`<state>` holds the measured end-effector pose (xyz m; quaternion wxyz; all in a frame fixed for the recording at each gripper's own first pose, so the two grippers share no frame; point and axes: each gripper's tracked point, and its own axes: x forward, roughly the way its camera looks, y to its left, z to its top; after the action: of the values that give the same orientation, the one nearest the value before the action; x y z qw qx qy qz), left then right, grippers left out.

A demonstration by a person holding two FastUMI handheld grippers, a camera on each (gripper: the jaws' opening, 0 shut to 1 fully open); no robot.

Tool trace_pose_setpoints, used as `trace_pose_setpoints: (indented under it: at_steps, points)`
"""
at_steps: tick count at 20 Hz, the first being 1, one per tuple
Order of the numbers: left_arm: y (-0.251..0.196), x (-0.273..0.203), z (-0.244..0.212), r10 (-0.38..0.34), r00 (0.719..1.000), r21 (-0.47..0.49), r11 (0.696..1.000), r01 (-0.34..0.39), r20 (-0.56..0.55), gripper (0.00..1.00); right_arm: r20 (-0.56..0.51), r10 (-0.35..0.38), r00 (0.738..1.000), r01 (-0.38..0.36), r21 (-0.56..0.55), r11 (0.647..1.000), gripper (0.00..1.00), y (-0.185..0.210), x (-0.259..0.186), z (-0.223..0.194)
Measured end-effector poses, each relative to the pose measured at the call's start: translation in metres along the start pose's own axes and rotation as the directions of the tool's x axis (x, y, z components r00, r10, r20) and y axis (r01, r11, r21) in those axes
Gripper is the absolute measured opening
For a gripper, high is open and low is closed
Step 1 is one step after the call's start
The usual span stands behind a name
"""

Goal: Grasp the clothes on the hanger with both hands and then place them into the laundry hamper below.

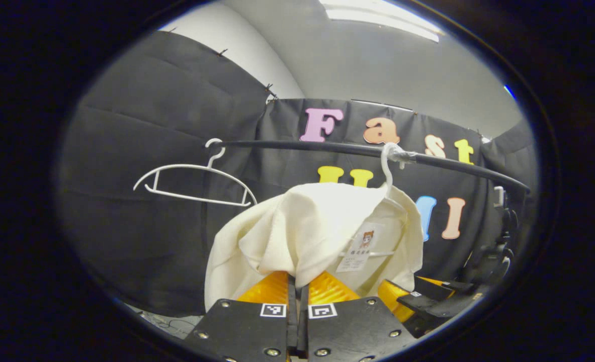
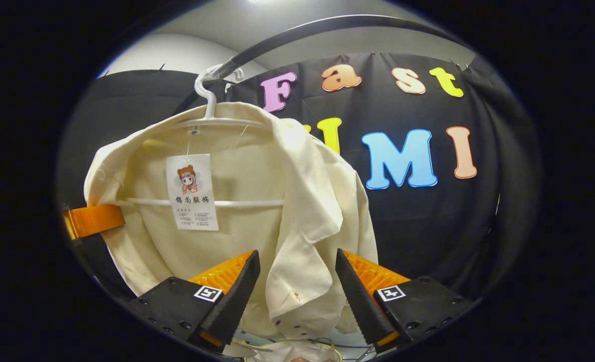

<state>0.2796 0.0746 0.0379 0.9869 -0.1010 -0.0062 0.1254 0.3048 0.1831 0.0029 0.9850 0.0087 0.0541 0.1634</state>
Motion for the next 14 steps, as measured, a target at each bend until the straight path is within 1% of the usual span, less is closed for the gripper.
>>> trace_pose_setpoints:
  at_steps: [1, 2, 5, 6, 7, 8, 9, 10, 11, 12, 13, 14]
  points:
    - [-0.001, -0.002, 0.001, -0.009, 1.0, 0.001, 1.0, 0.009, 0.003, 0.01, 0.014, -0.017, 1.0, 0.017, -0.015, 1.0, 0.92, -0.001, 0.007, 0.003]
    - [-0.002, -0.004, 0.003, -0.015, 1.0, 0.012, 1.0, 0.015, 0.01, 0.01, 0.028, -0.026, 0.999, 0.027, -0.02, 0.999, 0.96, 0.003, 0.011, 0.006]
    - [-0.002, -0.006, 0.006, -0.032, 0.999, 0.043, 0.999, 0.032, 0.015, 0.01, 0.026, -0.021, 0.999, 0.022, -0.019, 1.0, 0.96, 0.01, 0.025, 0.004]
    - [-0.003, -0.007, 0.006, -0.038, 0.999, 0.04, 0.998, 0.038, 0.01, 0.01, 0.025, -0.026, 0.999, 0.027, -0.028, 0.999, 0.96, 0.008, 0.026, 0.004]
    - [-0.001, -0.006, 0.006, -0.042, 0.999, 0.032, 0.999, 0.042, 0.008, 0.01, 0.031, -0.026, 0.999, 0.027, -0.035, 0.999, 0.93, 0.007, 0.027, 0.005]
    - [0.0, -0.006, 0.007, -0.045, 0.999, 0.026, 0.999, 0.044, 0.009, 0.01, 0.036, -0.016, 0.999, 0.017, -0.049, 0.999, 0.95, 0.009, 0.03, 0.005]
    - [0.001, -0.007, 0.007, -0.045, 0.999, 0.028, 0.999, 0.045, 0.009, 0.01, 0.039, -0.019, 0.999, 0.022, -0.07, 0.997, 0.92, 0.006, 0.035, 0.005]
    - [0.002, -0.008, 0.008, -0.044, 0.999, 0.036, 0.998, 0.044, 0.011, 0.01, 0.043, -0.025, 0.999, 0.028, -0.082, 0.996, 0.77, 0.001, 0.031, 0.005]
    - [0.002, -0.009, 0.008, -0.044, 0.999, 0.047, 0.998, 0.043, 0.015, 0.01, 0.043, -0.015, 0.999, 0.018, -0.083, 0.996, 0.62, 0.002, 0.032, 0.004]
    - [0.002, -0.01, 0.01, -0.045, 0.999, 0.055, 0.998, 0.043, 0.019, 0.01, 0.041, -0.009, 0.999, 0.012, -0.089, 0.996, 0.55, 0.001, 0.032, 0.003]
    - [0.003, -0.009, 0.01, -0.047, 0.999, 0.058, 0.997, 0.046, 0.02, 0.01, 0.045, -0.014, 0.999, 0.018, -0.095, 0.995, 0.3, -0.002, 0.029, 0.003]
    - [0.002, -0.009, 0.011, -0.049, 0.999, 0.059, 0.997, 0.047, 0.02, 0.01, 0.044, 0.0, 0.999, 0.004, -0.097, 0.995, 0.21, -0.002, 0.027, 0.004]
